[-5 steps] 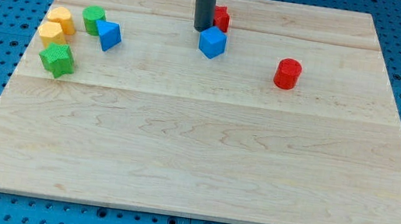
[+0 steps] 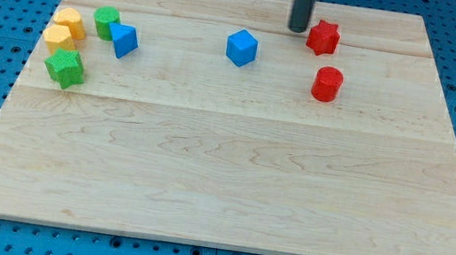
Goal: Push the green circle away from the blue triangle
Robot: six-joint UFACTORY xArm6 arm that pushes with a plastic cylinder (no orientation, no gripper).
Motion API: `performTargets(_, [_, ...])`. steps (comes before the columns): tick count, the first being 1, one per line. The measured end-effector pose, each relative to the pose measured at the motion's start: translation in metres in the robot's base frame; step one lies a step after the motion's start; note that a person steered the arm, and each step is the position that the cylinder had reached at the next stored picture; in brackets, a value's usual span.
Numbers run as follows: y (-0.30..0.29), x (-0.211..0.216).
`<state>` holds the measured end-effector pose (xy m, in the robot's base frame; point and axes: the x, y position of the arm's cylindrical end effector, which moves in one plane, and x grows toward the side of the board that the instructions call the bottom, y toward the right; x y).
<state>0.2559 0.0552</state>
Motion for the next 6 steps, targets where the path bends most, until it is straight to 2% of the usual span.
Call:
performTargets(1, [-0.077,-0.01])
performTargets(2, [-0.17,-0.002])
performTargets(3, [-0.22,0.024])
performTargets(4, [-0.217,0.064])
performTargets(5, [-0.209,0.073])
performTargets(6, [-0.267,0.064])
